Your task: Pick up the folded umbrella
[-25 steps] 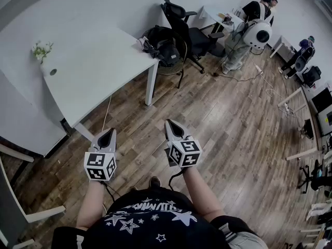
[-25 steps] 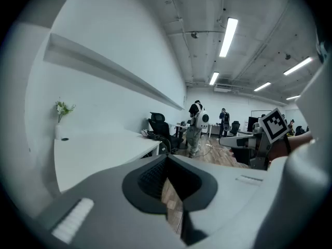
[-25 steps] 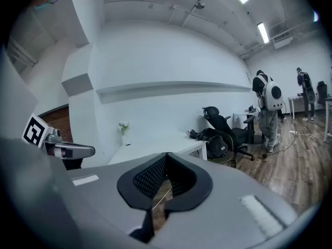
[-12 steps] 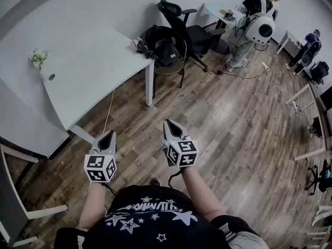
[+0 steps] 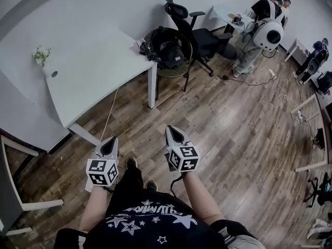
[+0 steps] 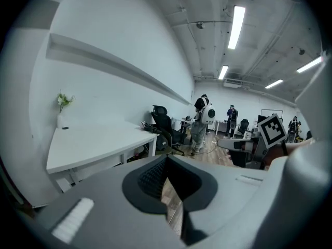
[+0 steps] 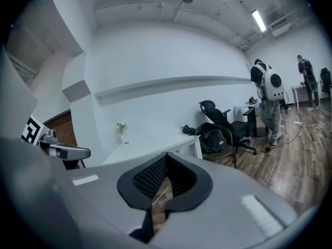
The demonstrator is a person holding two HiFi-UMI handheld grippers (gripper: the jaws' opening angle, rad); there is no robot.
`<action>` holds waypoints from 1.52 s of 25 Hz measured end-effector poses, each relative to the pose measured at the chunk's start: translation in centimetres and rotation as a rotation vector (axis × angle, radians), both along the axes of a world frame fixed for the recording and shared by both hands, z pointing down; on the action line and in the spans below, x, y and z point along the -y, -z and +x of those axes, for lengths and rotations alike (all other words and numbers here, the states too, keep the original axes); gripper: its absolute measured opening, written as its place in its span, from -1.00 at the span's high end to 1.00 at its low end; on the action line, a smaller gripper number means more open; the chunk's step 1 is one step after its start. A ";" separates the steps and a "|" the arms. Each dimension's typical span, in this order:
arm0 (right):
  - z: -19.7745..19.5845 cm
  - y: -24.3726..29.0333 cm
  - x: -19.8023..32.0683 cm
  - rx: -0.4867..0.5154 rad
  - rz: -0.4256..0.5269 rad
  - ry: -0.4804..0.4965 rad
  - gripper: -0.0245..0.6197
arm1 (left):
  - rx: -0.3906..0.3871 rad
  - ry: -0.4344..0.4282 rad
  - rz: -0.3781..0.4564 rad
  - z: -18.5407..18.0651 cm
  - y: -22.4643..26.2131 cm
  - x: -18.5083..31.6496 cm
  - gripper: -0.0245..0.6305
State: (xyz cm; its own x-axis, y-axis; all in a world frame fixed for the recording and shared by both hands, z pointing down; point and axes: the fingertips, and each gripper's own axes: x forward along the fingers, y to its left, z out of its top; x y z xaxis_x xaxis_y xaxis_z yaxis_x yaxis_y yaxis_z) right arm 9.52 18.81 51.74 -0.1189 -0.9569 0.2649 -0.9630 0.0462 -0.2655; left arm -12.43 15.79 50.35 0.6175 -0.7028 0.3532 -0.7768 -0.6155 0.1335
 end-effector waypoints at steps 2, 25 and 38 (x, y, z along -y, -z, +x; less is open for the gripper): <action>0.2 0.1 0.6 0.006 0.003 0.007 0.87 | -0.006 0.001 0.006 0.4 0.4 0.8 0.92; 4.5 -1.9 16.7 -0.040 -0.082 -0.018 0.87 | -0.045 -0.034 -0.040 4.8 -2.4 18.8 0.92; 6.2 -0.3 32.0 -0.040 -0.090 -0.079 0.87 | -0.060 -0.066 -0.059 5.6 -1.9 34.3 0.92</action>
State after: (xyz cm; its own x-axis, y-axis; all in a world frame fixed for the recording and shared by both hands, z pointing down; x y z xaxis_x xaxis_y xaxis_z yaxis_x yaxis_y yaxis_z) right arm 15.76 -13.18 52.03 -0.0316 -0.9349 0.3534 -0.9725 -0.0529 -0.2269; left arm -6.86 -18.52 52.20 0.6833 -0.6387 0.3538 -0.7241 -0.6550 0.2158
